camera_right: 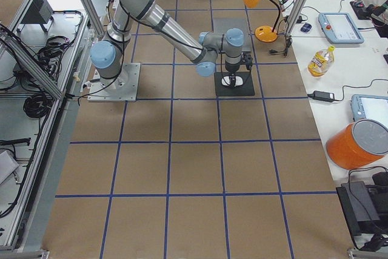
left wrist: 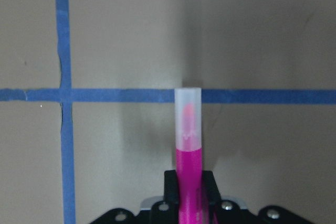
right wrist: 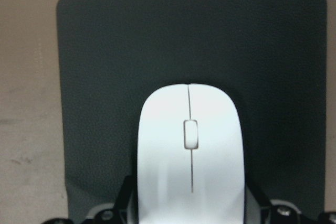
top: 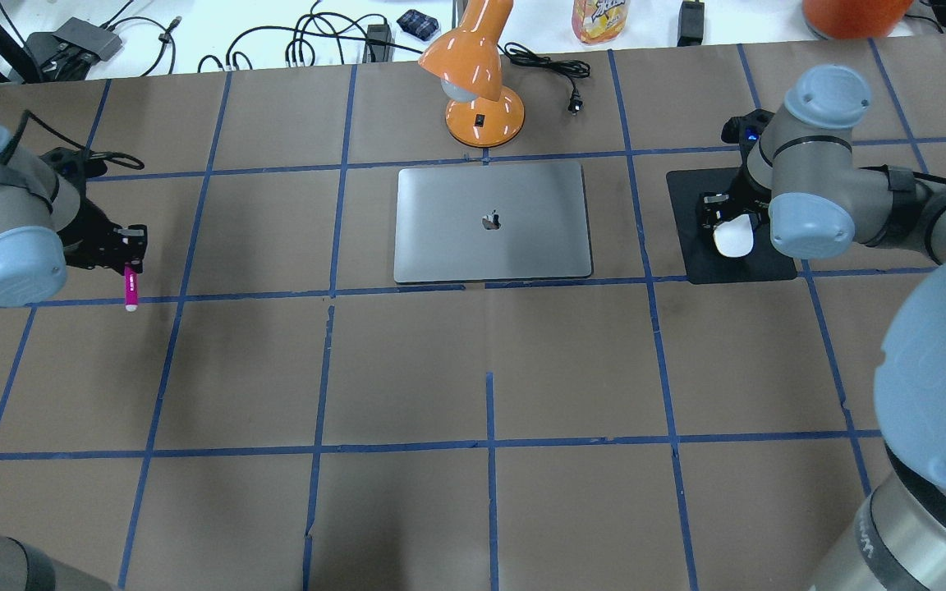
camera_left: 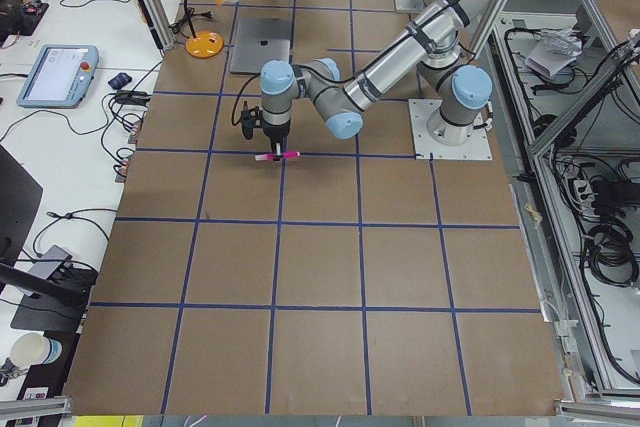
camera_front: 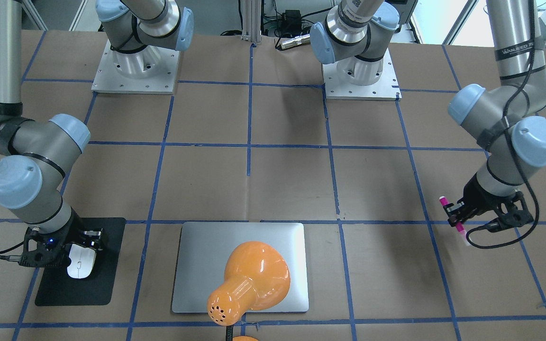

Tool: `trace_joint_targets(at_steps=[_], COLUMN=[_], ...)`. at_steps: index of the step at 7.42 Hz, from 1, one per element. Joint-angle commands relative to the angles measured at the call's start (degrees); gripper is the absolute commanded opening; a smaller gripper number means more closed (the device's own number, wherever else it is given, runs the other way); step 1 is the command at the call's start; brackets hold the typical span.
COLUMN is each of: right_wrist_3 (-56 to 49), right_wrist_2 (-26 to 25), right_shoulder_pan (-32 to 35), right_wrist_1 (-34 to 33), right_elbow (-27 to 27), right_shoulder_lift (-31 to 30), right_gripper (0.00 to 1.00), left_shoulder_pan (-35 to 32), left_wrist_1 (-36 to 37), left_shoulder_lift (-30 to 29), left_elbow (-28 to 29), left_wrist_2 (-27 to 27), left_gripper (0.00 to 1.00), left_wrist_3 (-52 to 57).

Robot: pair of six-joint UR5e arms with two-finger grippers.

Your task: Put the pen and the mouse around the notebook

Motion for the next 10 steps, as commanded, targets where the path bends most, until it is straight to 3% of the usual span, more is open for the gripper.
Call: trace_joint_targets(at_steps=[1,2,4,6,9,10], right_wrist_3=[0.1,0.2,5.0,11.2,12.1,12.2], right_wrist_2=[-0.8,-0.7,-0.2,-0.1,-0.8,-0.3], right_shoulder_pan=[-0.1,0.1,2.8,9.2,15.1,15.2], right_wrist_1=[0.5,3.5,19.2,33.2,52.5,53.7], right_elbow=[-0.1,-0.1,-3.3,-10.3,-24.1,-23.8], right_shoulder_lift=[-0.5,-3.5,-13.2,-21.1,-24.9,-25.1], right_gripper=[1.0,1.0,1.0,1.0,1.0,1.0], left_shoulder_pan=[-9.6,-13.8,-18.6,-22.7,-31.4,-32.9], left_wrist_1=[-0.3,-0.3,-0.3,-0.4,0.4,0.4], left_shoulder_lift=[0.9,1.2,1.5,1.0,0.4,0.0], left_elbow=[0.3,0.3,-0.2,-0.2,-0.4,-0.2], left_wrist_2=[-0.1,-0.7,-4.3,-4.0,-3.8,-3.8], left_gripper=[0.0,0.0,0.0,0.0,0.0,0.0], left_wrist_3=[-18.7,-26.9,-29.5,-50.1,-68.0,-72.6])
